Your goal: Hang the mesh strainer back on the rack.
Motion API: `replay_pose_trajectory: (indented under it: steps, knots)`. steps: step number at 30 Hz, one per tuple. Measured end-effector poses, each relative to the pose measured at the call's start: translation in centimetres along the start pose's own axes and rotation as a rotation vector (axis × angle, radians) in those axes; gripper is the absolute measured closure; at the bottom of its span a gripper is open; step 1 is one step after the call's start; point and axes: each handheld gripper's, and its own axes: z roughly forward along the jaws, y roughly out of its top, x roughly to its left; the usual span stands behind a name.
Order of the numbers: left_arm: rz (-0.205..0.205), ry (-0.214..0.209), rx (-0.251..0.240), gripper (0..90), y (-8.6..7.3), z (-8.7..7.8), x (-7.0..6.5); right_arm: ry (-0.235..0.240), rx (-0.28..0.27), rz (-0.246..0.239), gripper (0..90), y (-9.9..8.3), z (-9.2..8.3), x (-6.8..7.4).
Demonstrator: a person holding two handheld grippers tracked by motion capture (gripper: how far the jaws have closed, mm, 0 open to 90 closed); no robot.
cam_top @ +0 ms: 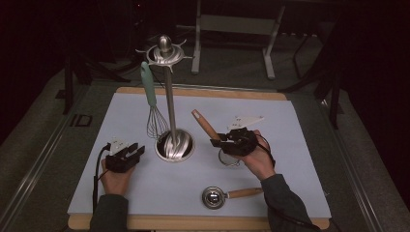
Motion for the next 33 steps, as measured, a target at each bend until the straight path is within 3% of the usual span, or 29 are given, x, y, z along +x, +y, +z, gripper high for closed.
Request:
replay_pose_trajectory:
  steps: [11,33]
  knots:
    - [0.003,0.004,0.001,64.2,0.0,0.0,0.0,-0.009,-0.067,-0.025,70.8,1.2,-0.7,0.9]
    - [0.010,0.008,0.004,64.2,0.0,0.0,-0.1,-0.015,-0.143,-0.069,70.7,3.1,-1.8,2.1]
